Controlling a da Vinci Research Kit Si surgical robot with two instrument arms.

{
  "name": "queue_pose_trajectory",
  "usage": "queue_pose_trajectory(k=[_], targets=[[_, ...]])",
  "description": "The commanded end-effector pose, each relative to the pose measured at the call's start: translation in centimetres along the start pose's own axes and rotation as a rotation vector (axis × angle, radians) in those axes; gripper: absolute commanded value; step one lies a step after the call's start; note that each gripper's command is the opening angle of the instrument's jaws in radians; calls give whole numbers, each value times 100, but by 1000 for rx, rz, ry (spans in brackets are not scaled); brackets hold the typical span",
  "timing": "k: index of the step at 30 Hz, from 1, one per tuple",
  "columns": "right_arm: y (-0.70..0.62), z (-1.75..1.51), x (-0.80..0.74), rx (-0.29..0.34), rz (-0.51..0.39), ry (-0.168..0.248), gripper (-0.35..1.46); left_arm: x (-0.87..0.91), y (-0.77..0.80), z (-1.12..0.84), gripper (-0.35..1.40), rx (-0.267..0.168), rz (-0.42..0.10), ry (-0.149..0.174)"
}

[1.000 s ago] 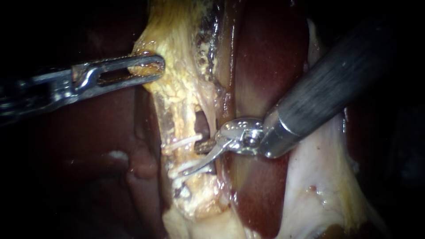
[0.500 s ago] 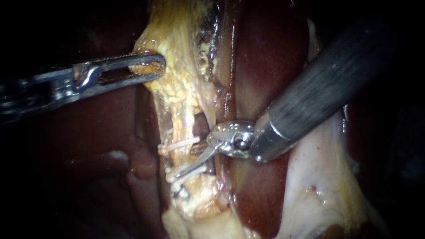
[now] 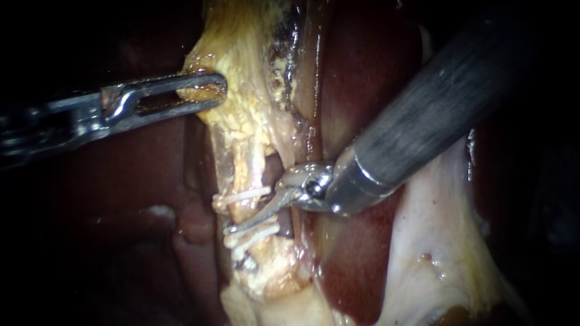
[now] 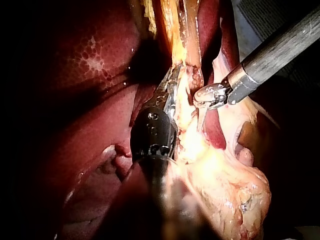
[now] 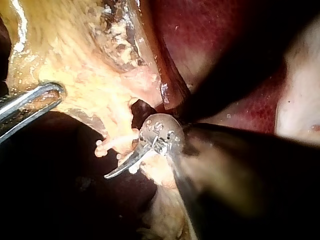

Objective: Go to the cutting position left tube

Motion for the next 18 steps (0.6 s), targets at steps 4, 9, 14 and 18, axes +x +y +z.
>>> queue_pose_trajectory(k=[4,9,14,18], targets=[[6,9,0,-16,-4,12,128,0,0,0,-35,0,0,0],[11,15,-1,-25,0,16,130,0,0,0,-35,0,0,0],[11,15,-1,-16,-1,28,130,0,0,0,-35,0,0,0],[11,15,0,-10,4,36,130,0,-1,0,-35,0,0,0]])
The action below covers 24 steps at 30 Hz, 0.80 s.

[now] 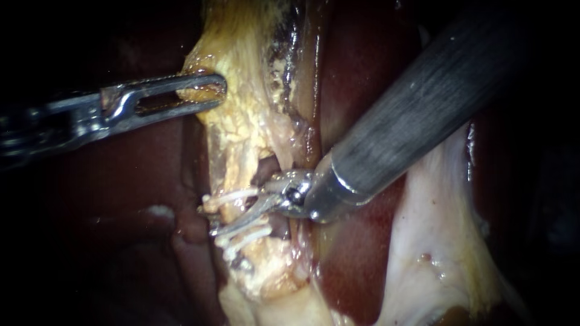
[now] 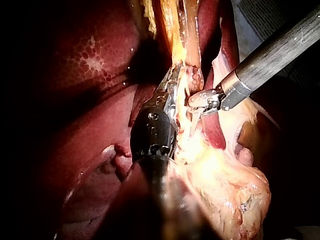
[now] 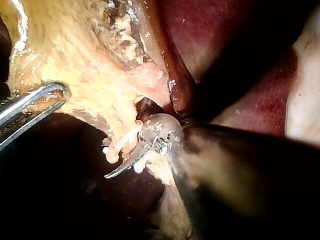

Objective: Go to the cutting position left tube

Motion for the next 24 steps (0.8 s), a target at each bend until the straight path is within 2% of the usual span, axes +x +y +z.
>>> queue_pose_trajectory(k=[1,24], targets=[[0,0,1,4,-1,1,130,0,0,0,-35,-1,0,0],[0,-1,1,6,5,4,130,0,0,1,-35,-1,0,0]])
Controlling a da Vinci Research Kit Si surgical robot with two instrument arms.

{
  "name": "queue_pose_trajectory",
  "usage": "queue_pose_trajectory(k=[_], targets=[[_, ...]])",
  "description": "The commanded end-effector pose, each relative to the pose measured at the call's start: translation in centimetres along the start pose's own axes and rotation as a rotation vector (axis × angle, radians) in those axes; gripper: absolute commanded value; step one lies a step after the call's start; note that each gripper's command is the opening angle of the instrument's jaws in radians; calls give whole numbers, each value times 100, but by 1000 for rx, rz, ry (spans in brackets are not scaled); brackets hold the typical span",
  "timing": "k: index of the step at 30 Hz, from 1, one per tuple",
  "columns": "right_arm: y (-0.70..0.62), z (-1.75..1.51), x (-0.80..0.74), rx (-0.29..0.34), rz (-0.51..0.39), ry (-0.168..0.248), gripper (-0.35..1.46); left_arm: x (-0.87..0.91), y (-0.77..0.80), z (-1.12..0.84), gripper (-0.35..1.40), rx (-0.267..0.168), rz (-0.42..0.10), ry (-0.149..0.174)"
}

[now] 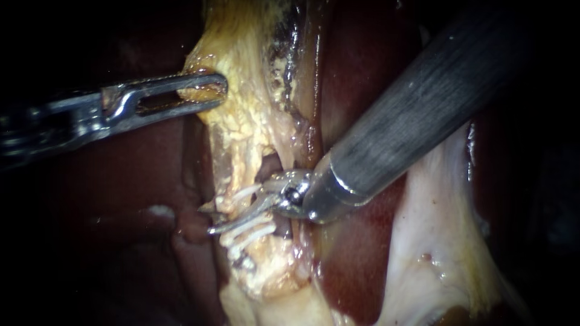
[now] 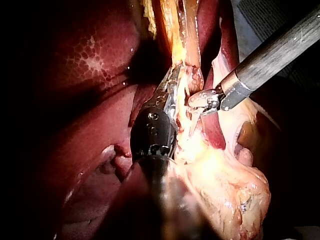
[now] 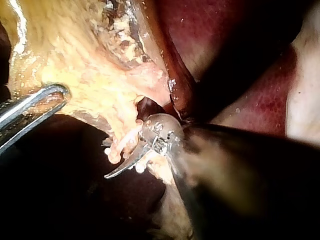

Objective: Go to the cutting position left tube

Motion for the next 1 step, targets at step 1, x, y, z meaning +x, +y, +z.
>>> queue_pose_trajectory(k=[1], targets=[[0,0,0,0,1,0,130,0,0,0,-35,0,0,0]])
